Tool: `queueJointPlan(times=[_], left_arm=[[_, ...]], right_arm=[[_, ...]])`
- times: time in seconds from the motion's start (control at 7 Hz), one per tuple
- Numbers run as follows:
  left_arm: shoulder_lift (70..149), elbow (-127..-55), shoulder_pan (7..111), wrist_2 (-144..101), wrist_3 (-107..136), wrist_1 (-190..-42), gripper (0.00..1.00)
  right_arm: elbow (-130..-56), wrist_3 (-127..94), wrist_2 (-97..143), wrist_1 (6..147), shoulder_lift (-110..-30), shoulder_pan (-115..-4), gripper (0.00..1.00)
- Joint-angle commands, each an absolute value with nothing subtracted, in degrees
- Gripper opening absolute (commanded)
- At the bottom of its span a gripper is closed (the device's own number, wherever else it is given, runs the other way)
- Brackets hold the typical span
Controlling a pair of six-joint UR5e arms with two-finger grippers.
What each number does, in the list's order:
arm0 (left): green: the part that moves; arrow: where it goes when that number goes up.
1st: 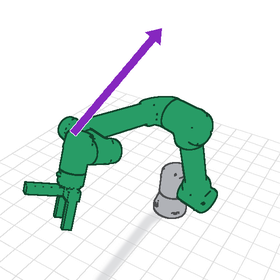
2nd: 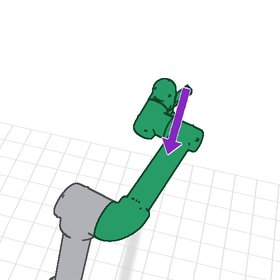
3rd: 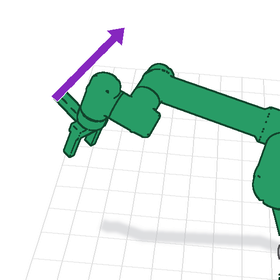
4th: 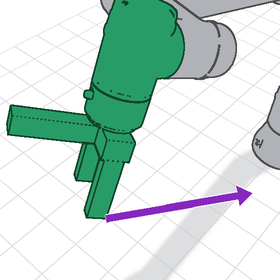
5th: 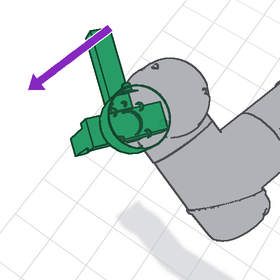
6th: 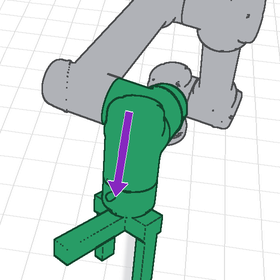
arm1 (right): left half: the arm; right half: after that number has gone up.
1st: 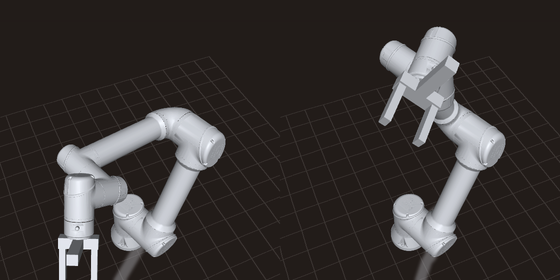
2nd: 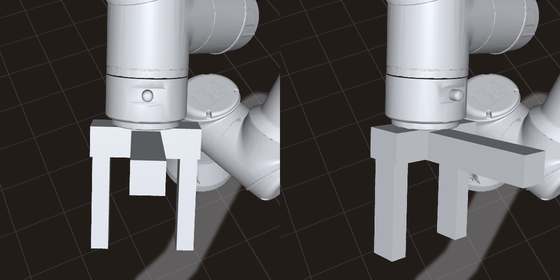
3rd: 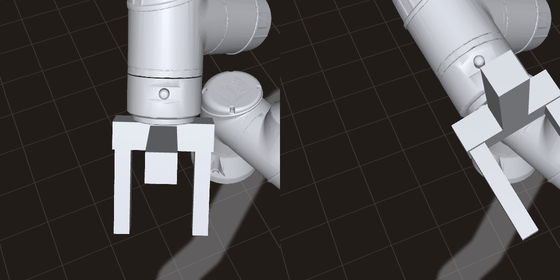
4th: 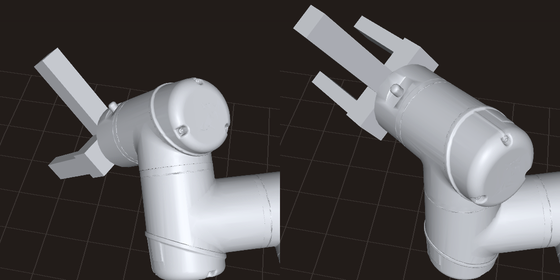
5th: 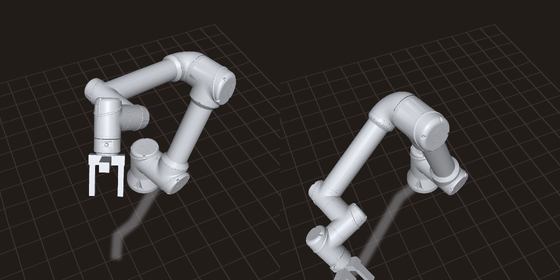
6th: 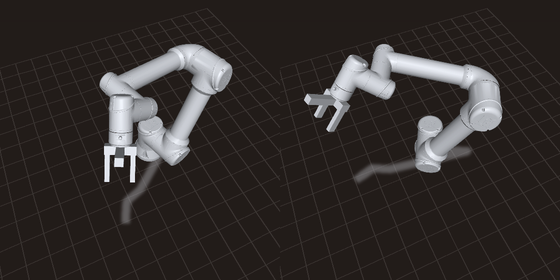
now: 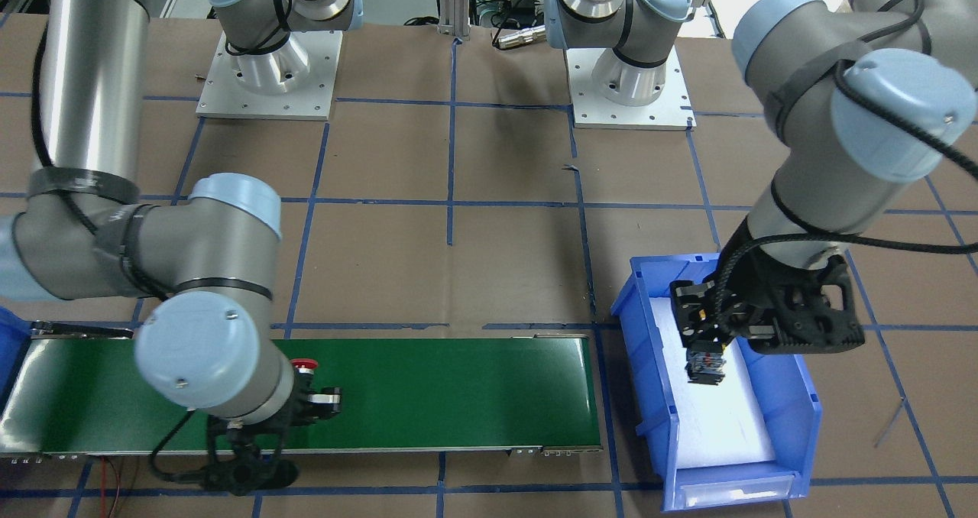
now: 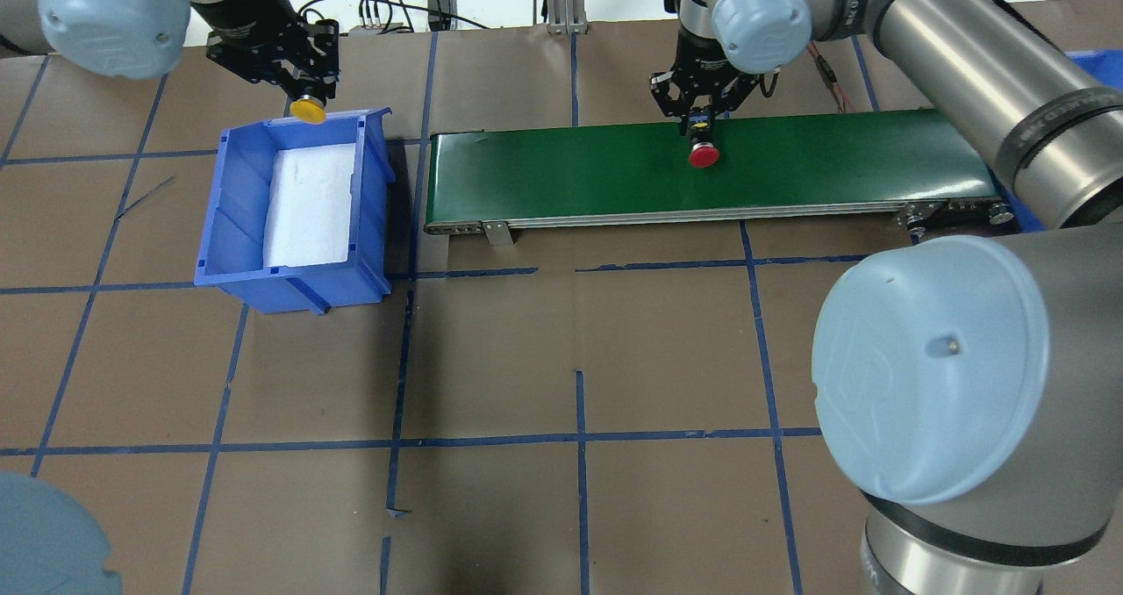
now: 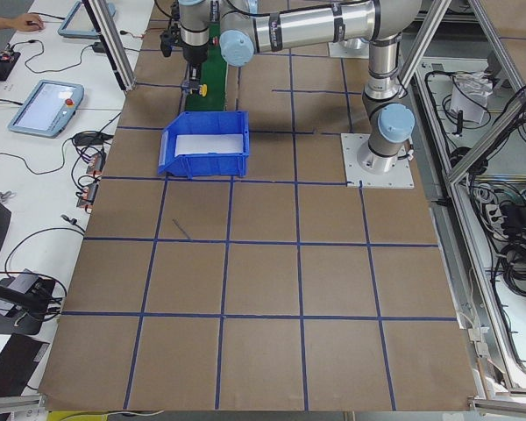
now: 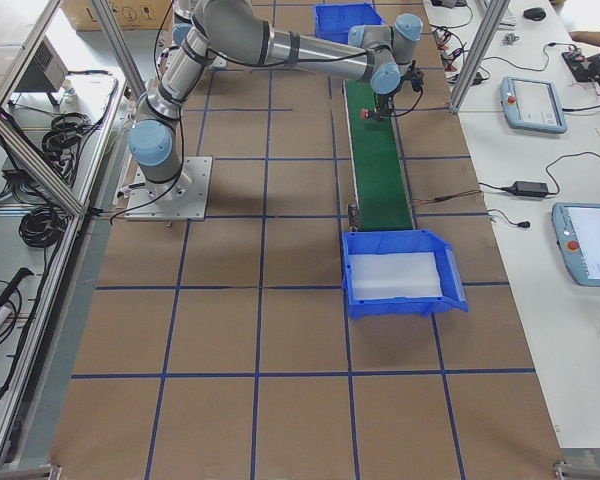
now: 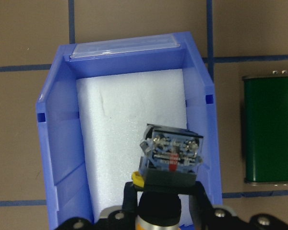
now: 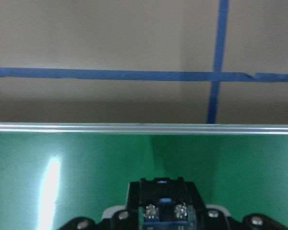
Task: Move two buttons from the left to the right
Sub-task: 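Place the yellow button on the conveyor while the right gripper carries red to the bin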
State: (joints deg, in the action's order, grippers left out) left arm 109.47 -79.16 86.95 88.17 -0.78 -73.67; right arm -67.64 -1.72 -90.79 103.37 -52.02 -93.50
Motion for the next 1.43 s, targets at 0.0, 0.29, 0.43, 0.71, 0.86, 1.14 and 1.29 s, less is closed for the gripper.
queueJointPlan(times=[0.0,0.29,0.43,0.71,0.86,1.14,1.29], left_arm=[[115.3,-78.5,93.2,88.3,5.4,-67.1,0.17],[118.6,-78.6,98.7,88.5,15.7,-63.3,0.17],[119.3,-78.9,100.4,88.7,19.1,-63.2,0.17],[120.1,-79.2,103.6,89.6,25.8,-63.1,0.17],[121.4,-79.2,104.1,90.0,27.0,-60.9,0.18],[121.9,-79.2,104.3,93.2,27.0,-60.3,0.99],[121.5,-78.6,104.2,93.3,26.5,-60.4,1.0]], right_arm=[[-67.7,5.1,-91.1,102.2,-55.0,-85.7,0.1],[-67.8,9.4,-91.2,101.6,-58.2,-78.8,0.07],[-68.5,12.8,-91.3,101.0,-59.1,-75.4,0.07],[-68.8,21.2,-93.2,100.9,-59.8,-68.3,0.08],[-68.8,26.4,-93.3,100.9,-59.7,-64.2,0.08],[-68.8,36.4,-94.4,103.6,-59.0,-56.9,0.08],[-68.7,39.0,-94.3,105.2,-57.6,-55.4,0.08]])
